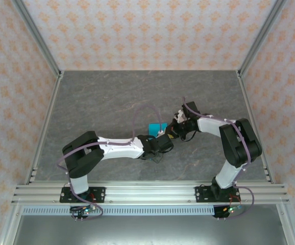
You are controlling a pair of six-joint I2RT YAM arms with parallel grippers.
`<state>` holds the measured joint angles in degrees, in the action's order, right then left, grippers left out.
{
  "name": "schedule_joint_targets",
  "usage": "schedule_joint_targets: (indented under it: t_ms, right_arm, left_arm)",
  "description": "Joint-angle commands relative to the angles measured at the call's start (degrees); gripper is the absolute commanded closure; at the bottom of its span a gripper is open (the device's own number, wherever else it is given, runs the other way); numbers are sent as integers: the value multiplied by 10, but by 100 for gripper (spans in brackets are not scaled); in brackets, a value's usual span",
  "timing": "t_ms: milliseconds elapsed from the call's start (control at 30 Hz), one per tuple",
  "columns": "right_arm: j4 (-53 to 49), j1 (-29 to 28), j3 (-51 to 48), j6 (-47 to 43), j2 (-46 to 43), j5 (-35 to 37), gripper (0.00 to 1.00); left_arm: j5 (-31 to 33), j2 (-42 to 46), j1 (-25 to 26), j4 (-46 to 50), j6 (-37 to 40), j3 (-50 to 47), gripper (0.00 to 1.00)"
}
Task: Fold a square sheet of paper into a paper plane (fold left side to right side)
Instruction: Fold the wing for the fifth time at the center of the table.
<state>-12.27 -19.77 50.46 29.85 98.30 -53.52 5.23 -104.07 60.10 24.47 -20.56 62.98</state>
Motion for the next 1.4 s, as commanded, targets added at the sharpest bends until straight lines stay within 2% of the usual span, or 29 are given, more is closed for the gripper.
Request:
schedule_joint_targets:
  t_ms: [0,533,633,833,900,1000,1133,1233,1367]
  right_arm:
    - [-16,-4,15,0,7,8,100]
    - [-28,-3,25,-5,8,10,100]
    - [-29,-3,25,-4,-7,23,97]
    - [-62,18,38,-13,-76,79,78]
    - [-101,28,49,-31,-112,124,70]
    - [-151,45,53,-52,-181,216,55]
    - [-169,61,18,-61,-283,312,33]
    - [-151,62,-25,-62,-343,327,25]
    - [-102,62,-89,-46,-370,286,24]
  left_arm:
    - [32,-1,5,23,-10,12,66]
    - [27,9,19,21,-35,-13,80]
    - [26,13,18,19,-34,-11,83]
    - [21,23,17,16,-34,-9,93]
    - [19,24,16,19,-35,-5,94]
    - [-4,26,9,21,-37,4,95]
    - [-64,37,-18,-1,-47,1,96]
    - [-126,51,-44,-37,-62,-14,97]
    - [-199,60,-75,-98,-90,-39,97]
